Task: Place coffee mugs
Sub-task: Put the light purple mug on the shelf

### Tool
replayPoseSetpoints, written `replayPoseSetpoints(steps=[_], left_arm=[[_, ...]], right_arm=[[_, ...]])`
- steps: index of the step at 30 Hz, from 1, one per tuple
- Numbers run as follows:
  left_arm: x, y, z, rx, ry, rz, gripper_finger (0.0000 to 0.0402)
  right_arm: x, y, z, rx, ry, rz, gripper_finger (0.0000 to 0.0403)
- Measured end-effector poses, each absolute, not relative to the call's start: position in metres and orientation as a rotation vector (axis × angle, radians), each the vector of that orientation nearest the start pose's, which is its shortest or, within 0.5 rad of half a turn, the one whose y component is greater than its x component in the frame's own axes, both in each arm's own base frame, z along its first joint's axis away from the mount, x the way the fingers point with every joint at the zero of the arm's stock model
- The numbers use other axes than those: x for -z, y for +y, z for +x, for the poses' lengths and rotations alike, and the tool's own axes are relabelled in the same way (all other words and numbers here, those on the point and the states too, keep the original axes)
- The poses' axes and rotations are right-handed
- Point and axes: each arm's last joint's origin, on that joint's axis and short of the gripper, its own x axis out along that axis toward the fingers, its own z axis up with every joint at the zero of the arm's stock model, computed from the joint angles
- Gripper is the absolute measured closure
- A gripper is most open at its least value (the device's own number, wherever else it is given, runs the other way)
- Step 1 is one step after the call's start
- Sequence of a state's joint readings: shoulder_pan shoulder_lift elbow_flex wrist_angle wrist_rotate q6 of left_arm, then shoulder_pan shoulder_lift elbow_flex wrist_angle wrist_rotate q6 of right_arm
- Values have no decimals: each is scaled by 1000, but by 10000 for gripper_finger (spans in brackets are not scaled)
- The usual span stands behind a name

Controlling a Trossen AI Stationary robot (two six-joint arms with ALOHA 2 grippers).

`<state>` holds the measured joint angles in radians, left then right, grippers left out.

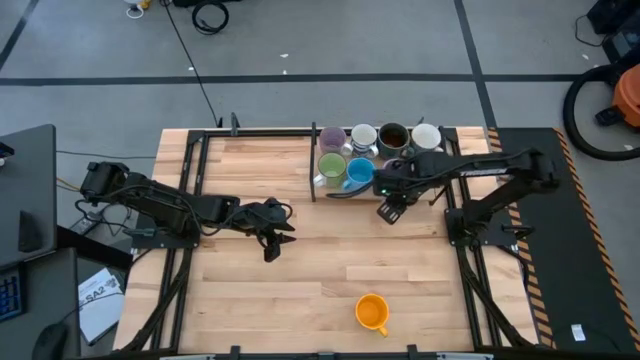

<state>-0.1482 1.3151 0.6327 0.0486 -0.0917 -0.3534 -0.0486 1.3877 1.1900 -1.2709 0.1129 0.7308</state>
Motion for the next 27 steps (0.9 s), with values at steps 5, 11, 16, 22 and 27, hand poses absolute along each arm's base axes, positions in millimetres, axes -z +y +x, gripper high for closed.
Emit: replayPoseSetpoints(steps=[5, 11, 16, 22, 27], left_arm=[[-194, -36, 257, -57, 631, -266, 251], [-194, -36, 257, -57, 631, -265, 251], [-194, -36, 257, -57, 631, -265, 251], [-194, -36, 257, -58, 631, -265, 251], [-194, -36, 257, -57, 631, -265, 251]], right_arm=[[-266, -18, 243, 702, 1379, 515, 276], [-255, -24, 253, 709, 1404, 481, 276], [-251, -31, 261, 675, 1365, 464, 276], [-251, -43, 266, 662, 1311, 463, 276], [-252, -52, 268, 669, 1280, 473, 276]])
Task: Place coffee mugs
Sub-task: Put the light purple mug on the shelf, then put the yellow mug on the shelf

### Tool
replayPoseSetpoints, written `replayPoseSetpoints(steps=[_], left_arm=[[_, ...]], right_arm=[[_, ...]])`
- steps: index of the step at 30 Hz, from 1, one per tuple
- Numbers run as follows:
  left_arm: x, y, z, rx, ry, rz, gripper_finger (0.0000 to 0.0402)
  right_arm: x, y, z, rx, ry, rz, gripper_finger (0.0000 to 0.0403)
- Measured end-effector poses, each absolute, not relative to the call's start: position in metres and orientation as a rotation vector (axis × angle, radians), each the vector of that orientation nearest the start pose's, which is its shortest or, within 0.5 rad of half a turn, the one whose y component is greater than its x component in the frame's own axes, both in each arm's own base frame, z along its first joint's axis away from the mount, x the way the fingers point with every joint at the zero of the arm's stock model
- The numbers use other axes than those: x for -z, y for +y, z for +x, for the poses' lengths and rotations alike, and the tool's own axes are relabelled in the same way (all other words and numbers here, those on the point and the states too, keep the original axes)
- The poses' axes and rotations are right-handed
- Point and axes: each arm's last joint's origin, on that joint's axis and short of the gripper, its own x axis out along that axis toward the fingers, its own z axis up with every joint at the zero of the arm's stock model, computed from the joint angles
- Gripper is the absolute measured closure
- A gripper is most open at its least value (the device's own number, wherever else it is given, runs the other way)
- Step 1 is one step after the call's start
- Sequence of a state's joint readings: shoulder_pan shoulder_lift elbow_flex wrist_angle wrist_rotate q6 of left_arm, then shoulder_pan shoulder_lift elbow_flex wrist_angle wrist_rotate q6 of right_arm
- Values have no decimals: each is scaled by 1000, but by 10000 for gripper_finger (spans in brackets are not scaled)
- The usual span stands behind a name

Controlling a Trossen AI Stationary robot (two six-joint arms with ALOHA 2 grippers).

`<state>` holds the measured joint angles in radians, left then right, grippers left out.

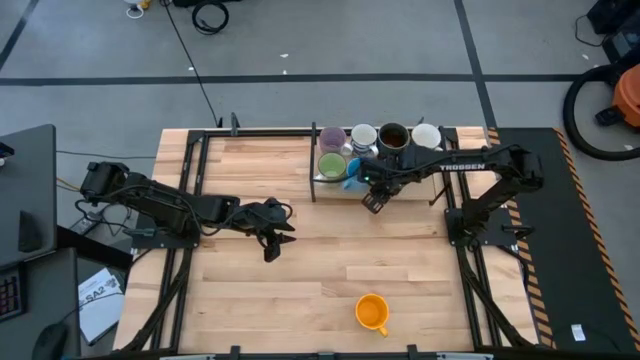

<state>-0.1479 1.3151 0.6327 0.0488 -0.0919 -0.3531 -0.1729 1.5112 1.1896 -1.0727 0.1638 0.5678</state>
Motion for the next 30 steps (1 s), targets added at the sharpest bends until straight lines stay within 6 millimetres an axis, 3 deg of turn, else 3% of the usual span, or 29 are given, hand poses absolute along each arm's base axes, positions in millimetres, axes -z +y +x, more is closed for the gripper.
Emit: replayPoseSetpoints(steps=[15, 22, 30], left_arm=[[-194, -36, 257, -57, 631, -265, 251], [-194, -36, 257, -57, 631, -265, 251], [-194, -36, 257, -57, 631, -265, 251]], right_arm=[[-258, -51, 264, 608, 1269, 502, 276], [-282, -30, 251, 517, 1184, 564, 276], [-303, 8, 246, 255, 1089, 572, 276]])
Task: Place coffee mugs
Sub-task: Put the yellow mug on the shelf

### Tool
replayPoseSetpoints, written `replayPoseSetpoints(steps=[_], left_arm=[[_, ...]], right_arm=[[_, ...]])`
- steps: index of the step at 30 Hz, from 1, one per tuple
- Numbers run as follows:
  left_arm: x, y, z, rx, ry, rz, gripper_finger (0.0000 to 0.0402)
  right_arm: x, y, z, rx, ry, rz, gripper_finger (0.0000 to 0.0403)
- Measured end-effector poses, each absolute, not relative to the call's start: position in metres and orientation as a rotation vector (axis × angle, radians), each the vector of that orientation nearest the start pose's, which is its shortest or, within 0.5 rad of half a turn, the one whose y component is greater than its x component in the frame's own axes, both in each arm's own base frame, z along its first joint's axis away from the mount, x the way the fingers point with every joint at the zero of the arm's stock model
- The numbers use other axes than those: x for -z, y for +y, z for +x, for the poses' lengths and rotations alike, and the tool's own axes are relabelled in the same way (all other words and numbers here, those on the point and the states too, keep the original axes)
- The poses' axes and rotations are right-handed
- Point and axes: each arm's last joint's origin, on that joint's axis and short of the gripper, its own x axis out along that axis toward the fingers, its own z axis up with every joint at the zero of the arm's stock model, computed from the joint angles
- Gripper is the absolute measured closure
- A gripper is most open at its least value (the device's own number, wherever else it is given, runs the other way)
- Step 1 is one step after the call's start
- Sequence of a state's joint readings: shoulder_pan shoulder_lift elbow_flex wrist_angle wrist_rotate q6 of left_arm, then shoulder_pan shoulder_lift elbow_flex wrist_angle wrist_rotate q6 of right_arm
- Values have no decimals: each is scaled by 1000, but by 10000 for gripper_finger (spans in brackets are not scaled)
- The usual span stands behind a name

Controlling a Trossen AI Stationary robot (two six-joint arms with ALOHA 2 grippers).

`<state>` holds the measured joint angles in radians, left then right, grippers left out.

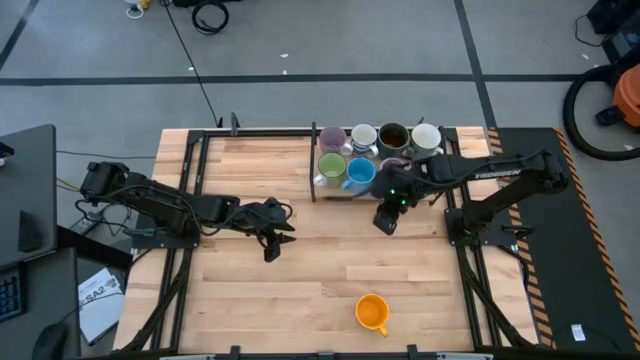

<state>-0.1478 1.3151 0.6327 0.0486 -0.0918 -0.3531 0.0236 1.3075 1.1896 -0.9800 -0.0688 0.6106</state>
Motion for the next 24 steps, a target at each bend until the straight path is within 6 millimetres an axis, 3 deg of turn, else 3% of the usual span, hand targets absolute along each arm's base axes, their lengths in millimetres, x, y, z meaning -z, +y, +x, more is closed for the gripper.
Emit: replayPoseSetpoints(steps=[9, 17, 24], left_arm=[[-194, -36, 257, -57, 631, -265, 251], [-194, -36, 256, -58, 633, -265, 251], [-194, -36, 256, -58, 633, -265, 251]], right_arm=[[-309, 59, 257, 12, 985, 500, 276], [-312, 99, 249, -123, 964, 424, 276], [-298, 131, 249, -183, 1000, 347, 276]])
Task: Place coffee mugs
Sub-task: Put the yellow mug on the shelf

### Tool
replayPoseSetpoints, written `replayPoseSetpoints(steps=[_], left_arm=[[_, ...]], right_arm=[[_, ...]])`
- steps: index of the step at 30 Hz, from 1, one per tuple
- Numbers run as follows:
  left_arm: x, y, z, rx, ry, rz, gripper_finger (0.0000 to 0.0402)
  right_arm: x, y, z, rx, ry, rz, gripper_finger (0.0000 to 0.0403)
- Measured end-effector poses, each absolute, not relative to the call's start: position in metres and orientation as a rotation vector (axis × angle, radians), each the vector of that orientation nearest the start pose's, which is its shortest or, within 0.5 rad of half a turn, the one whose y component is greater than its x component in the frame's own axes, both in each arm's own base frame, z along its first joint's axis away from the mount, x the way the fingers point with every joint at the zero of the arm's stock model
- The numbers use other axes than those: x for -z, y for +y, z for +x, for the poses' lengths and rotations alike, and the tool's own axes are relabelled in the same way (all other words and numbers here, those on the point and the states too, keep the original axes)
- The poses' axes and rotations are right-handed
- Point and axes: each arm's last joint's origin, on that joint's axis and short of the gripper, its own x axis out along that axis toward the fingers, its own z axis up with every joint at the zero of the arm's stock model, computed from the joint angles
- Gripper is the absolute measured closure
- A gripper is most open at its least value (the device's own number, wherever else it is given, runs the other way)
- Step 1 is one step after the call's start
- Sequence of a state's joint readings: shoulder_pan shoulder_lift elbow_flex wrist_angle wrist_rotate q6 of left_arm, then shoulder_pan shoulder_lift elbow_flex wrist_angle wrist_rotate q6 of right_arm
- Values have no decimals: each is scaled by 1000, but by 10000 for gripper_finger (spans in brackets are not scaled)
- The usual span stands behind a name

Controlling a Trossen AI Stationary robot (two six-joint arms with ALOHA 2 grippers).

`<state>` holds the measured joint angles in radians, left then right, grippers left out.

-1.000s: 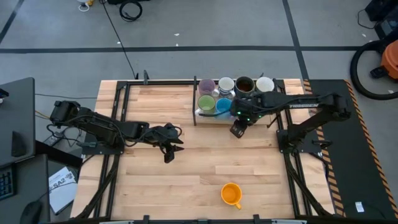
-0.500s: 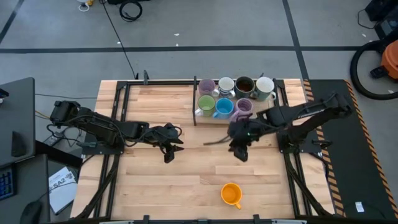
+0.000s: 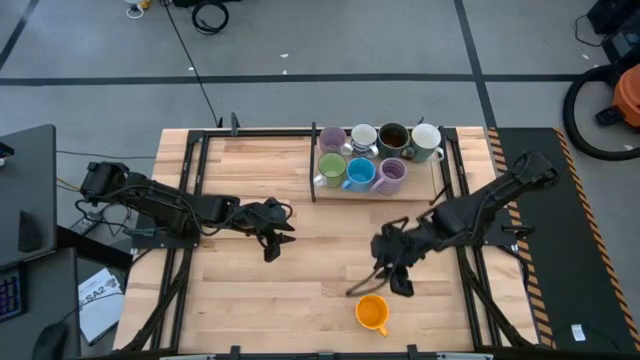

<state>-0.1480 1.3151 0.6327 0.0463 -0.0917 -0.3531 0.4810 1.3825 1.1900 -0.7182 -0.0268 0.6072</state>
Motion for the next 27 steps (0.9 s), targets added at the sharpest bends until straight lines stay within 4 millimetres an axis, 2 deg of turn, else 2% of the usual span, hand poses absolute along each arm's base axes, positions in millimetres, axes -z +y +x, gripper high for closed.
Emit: replayPoseSetpoints(steps=[7, 13, 21, 27], left_arm=[[-194, -36, 257, -58, 632, -265, 251], [-194, -36, 257, -57, 632, -265, 251], [-194, -36, 257, -57, 632, -265, 251], [-194, -36, 257, -58, 631, -265, 251]], right_arm=[[-275, 164, 259, -248, 1037, 292, 276], [-255, 179, 267, -258, 1076, 262, 276], [-233, 185, 276, -222, 1124, 225, 276], [-232, 184, 277, -200, 1100, 175, 276]])
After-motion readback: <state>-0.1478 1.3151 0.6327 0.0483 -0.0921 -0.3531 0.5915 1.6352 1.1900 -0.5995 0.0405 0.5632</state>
